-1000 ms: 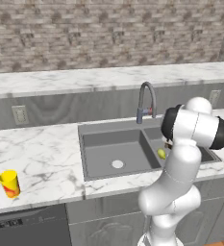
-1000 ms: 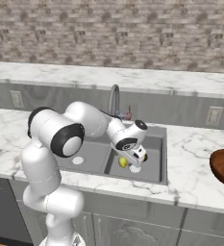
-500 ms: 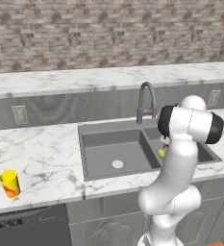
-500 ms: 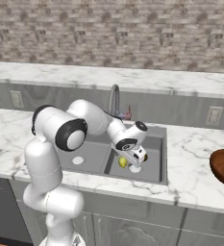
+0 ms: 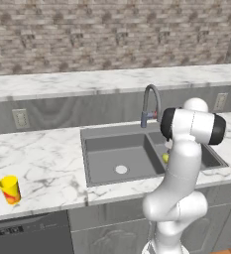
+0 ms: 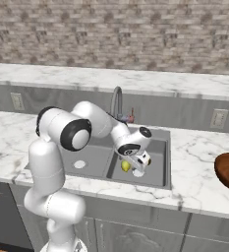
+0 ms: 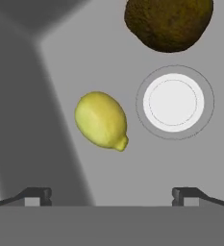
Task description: Remove the lemon and avocado from the sink. Then move the bowl and cup from the counter to the sink for washing.
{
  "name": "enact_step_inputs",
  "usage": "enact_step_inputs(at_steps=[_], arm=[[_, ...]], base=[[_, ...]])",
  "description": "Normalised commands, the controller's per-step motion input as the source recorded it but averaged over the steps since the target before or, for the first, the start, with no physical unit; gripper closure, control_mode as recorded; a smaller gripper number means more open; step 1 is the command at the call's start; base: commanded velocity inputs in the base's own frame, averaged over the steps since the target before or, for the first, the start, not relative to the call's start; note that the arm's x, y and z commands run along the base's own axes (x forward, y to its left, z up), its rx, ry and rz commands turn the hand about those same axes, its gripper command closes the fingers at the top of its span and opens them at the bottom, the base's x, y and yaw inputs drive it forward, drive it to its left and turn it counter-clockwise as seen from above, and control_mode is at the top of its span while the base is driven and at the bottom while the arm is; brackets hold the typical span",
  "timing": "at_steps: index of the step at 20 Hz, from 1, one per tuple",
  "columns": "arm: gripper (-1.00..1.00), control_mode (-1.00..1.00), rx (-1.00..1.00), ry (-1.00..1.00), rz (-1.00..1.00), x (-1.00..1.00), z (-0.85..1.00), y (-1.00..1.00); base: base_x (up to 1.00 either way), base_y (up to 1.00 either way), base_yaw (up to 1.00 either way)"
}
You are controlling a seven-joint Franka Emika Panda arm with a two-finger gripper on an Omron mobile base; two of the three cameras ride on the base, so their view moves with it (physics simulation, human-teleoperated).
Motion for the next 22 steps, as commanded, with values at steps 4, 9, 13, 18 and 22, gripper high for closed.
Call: enact_step_inputs(at_steps=[4,9,13,18,22], arm=[[-1.00,-1.00,0.00,-0.15,0.00,0.07,-0.18,0.00],[-1.00,-1.00,0.00,-0.12,-0.02,0.09,-0.17,0.00],[-1.00,-1.00,0.00,-0.07,-0.03,0.15,-0.13,0.00],[-1.00,-1.00,0.00,0.00,0.00,0.16,-0.08,-0.05],[-1.00,-1.00,0.00,0.00,0.00,0.19,-0.06,-0.05]], base=[[0.00,0.00,0.00],[0.00,0.00,0.00],[0.00,0.00,0.00],[0.00,0.00,0.00],[0.00,0.00,0.00]])
